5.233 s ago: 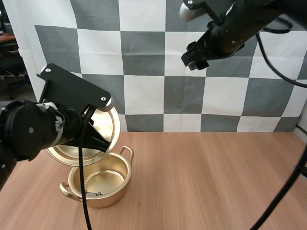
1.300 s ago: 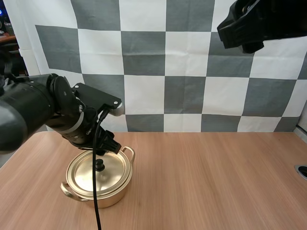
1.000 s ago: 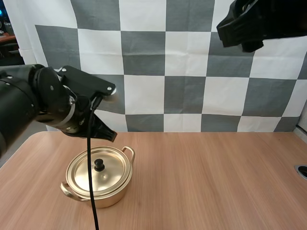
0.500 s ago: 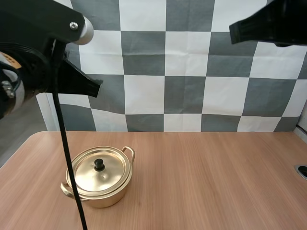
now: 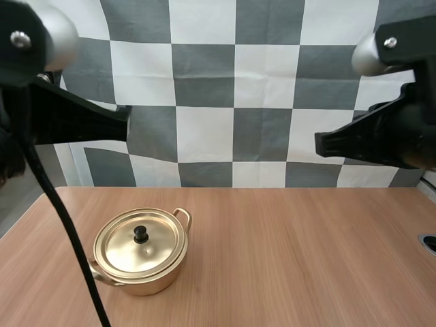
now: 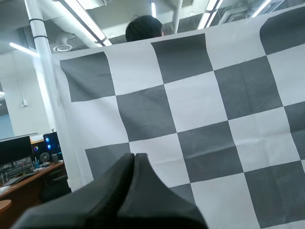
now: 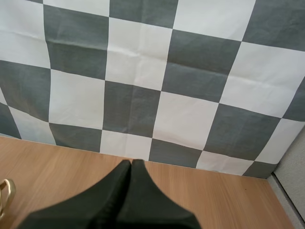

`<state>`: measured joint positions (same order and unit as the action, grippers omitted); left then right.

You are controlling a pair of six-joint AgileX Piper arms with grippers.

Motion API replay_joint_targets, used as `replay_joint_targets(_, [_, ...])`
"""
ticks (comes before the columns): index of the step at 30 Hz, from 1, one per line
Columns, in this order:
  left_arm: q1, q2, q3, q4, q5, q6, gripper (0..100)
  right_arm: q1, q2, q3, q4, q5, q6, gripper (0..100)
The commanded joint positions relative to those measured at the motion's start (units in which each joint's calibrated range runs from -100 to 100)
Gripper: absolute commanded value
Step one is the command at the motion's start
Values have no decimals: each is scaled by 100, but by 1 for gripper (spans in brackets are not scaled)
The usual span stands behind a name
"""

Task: Open the pot, put the car inside, and close it

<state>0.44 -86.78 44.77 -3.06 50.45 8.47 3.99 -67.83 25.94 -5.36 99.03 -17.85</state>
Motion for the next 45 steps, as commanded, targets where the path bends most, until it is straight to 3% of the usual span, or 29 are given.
replay_joint_targets(1, [-67, -735, 1388, -6, -1277, -665, 0, -2, -632, 3396, -180, -3756, 377, 0])
replay_joint_targets(5, [-162, -989, 2214, -6, -1668, -788, 0, -2, -632, 4274, -180, -5250, 807, 0])
replay_joint_targets(7, [-213, -1137, 2751, -6, -2141, -993, 0, -2, -632, 5005, -311, -6575, 821, 0])
replay_joint_targets(13, [-229, -1322, 3904, -6, -2809, -1180, 0, -2, -632, 6151, -354, -9418, 821, 0])
replay_joint_targets(18, [-229, -1322, 4681, 18, -2831, -1180, 0, -2, -632, 6793, -327, -10426, 821, 0])
replay_joint_targets(25, [-229, -1322, 5523, 18, -3454, -1221, 0, -2, -632, 7106, -106, -10325, 821, 0])
replay_joint_targets(31, [-110, -1322, 5523, 21, -2542, -1557, 0, -2, -632, 7165, 878, -9367, 821, 0])
replay_joint_targets(36, [-74, -1322, 5523, 97, -2038, -1589, 0, -10, -644, 7165, 871, -9367, 821, 0])
replay_joint_targets(40, [-74, -1322, 5523, 121, -2038, -1589, 0, -201, -654, 7165, 874, -9265, 821, 0])
replay_joint_targets(45, [-74, -1322, 5523, 121, -2038, -1589, 0, -568, -991, 7165, 970, -7679, 821, 0])
